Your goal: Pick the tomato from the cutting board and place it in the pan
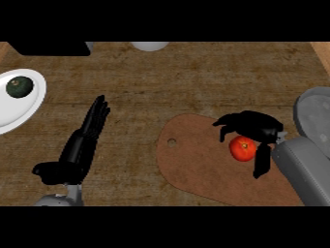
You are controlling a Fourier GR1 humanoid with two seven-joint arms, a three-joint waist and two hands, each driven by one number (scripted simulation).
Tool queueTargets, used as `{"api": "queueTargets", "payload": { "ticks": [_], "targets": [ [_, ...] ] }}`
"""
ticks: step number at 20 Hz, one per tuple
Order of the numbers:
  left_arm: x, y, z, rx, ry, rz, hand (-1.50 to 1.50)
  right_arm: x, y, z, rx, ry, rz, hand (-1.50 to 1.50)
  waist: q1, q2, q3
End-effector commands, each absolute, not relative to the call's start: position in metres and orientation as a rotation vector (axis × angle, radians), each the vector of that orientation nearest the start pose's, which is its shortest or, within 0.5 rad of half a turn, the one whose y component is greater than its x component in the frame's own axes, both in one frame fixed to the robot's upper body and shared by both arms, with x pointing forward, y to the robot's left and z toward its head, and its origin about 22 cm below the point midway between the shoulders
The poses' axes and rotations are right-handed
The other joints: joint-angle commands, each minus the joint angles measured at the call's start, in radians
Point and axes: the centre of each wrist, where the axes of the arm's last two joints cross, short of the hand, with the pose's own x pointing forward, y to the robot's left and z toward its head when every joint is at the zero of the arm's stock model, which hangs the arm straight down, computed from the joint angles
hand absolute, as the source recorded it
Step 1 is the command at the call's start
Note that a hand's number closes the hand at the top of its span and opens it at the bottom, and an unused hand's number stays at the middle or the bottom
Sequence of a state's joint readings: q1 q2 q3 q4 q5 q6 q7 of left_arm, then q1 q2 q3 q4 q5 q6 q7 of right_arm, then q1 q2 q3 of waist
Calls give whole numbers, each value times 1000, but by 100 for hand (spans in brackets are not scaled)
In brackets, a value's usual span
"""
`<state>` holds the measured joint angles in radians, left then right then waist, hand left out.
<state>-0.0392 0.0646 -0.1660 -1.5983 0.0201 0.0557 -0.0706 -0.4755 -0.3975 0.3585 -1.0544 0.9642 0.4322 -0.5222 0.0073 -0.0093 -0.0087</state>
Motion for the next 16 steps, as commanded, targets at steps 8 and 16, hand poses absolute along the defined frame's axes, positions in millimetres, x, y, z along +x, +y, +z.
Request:
{"api": "queueTargets", "payload": {
  "ticks": [8,16],
  "targets": [
    [244,197,8,-63,-1683,-125,0,347,-254,20,-232,-1442,1816,150,-7,8,9],
    [243,214,8,-7,-1676,-96,0,346,-281,5,-758,-1115,1007,150,-88,-12,6]
  ]
}}
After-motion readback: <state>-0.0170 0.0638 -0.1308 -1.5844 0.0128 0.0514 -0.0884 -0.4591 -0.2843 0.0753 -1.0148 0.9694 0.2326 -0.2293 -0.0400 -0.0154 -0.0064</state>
